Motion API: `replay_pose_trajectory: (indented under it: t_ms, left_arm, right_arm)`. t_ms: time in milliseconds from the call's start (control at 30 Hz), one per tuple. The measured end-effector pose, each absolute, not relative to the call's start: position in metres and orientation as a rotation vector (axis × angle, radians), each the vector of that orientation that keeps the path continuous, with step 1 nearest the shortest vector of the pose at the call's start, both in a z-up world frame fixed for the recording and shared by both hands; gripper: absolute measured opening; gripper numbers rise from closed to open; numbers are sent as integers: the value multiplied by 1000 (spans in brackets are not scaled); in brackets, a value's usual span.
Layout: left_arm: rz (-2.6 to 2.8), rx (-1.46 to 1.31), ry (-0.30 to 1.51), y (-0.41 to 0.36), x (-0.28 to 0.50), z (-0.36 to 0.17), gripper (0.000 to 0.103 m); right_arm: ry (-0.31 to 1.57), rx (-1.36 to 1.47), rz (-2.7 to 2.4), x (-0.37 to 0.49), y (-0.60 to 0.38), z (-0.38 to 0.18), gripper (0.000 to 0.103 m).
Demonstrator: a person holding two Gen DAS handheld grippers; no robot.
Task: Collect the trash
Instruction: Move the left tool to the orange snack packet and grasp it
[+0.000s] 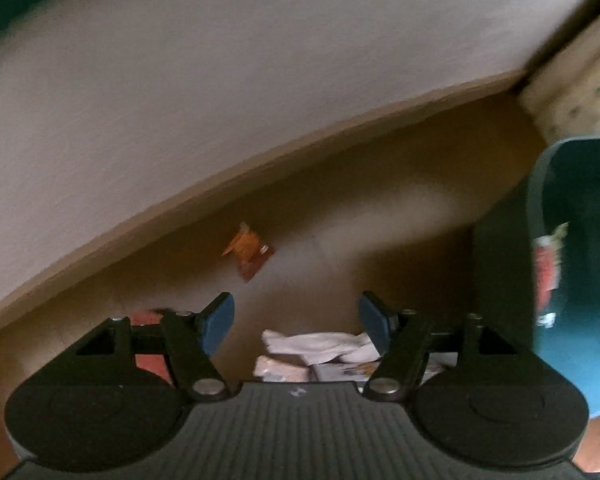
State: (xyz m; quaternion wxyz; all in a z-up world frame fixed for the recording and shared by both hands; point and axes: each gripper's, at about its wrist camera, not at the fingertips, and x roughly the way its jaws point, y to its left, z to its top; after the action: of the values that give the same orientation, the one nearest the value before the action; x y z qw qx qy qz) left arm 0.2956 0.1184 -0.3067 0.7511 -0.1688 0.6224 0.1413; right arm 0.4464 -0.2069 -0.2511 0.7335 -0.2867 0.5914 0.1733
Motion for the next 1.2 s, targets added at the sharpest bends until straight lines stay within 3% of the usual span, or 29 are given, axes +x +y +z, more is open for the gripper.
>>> replay_pose_trajectory:
  t_ms: [367,700,900,1100,1200]
  left_arm:
    - [405,-370,1438,157,326,-425,68]
    - [603,-742,1443,205,343,-505,68]
    - [774,-911,1440,223,339,-532,68]
    - [807,-881,1439,224,350,-536,67]
    - [800,-850,1446,221,355,-533,55]
  right_arm:
    - [1396,-900,555,449,-188,-261,12]
    - [1439,-907,538,460,-186,-266,11]
    - [1435,-888,530,457,-186,-264,11]
    - [1432,-877,518,459,-185,-263,11]
    - [1431,-879,512,461,-184,-264,10]
